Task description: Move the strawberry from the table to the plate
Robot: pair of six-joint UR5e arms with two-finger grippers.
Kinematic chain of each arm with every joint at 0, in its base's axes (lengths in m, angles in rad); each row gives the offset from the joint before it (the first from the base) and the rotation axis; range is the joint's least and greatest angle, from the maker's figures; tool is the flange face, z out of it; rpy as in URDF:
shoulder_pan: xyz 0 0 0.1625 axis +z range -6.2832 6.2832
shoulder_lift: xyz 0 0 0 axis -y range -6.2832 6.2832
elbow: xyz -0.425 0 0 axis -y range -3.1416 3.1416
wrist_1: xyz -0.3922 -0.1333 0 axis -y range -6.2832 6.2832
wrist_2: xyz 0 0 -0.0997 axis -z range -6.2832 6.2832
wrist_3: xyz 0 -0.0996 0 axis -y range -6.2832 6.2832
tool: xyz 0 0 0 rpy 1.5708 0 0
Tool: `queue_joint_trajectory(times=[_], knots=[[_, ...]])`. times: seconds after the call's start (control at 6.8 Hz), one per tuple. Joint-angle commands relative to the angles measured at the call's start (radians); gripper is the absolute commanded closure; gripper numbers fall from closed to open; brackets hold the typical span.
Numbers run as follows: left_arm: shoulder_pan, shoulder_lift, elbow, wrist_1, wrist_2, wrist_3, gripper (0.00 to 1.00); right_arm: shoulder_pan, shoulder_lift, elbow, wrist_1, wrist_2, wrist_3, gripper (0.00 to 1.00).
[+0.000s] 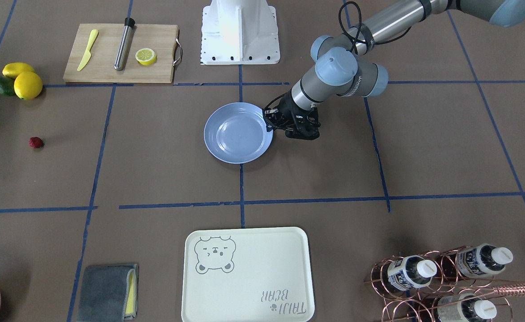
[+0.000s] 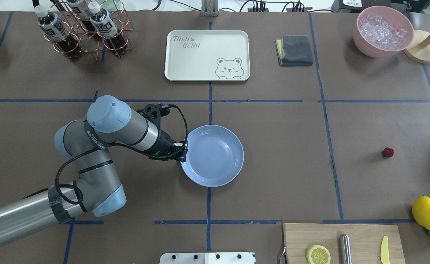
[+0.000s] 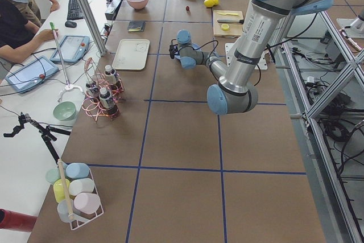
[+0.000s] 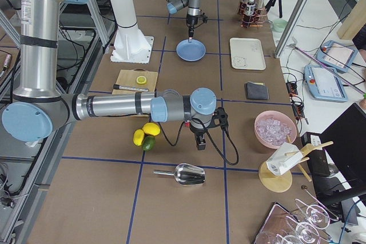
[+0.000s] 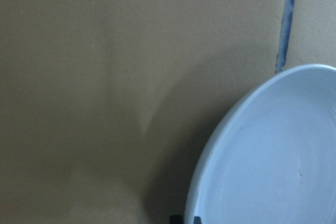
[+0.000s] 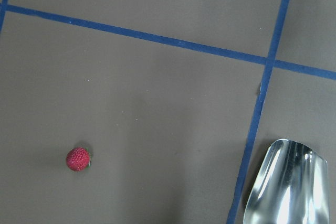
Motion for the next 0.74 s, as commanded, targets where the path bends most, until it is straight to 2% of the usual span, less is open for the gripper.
queue_joint_trajectory(times=[0.0, 0.15, 0.29, 0.59], knots=[[-0.002, 0.002, -0.008, -0.001, 0.000, 0.002, 0.28, -0.070, 0.000, 0.033, 0.001, 0.002, 0.078, 0.00], [-0.024, 0.003, -0.027, 0.000, 0.000, -0.001, 0.27, -0.143, 0.000, 0.081, 0.008, -0.007, 0.243, 0.00], [-0.059, 0.014, -0.068, 0.005, 0.002, -0.001, 0.27, -0.204, -0.009, 0.085, 0.137, -0.027, 0.376, 0.00], [-0.107, 0.099, -0.180, 0.009, -0.003, 0.005, 0.27, -0.420, -0.055, 0.062, 0.432, -0.226, 0.699, 0.01]])
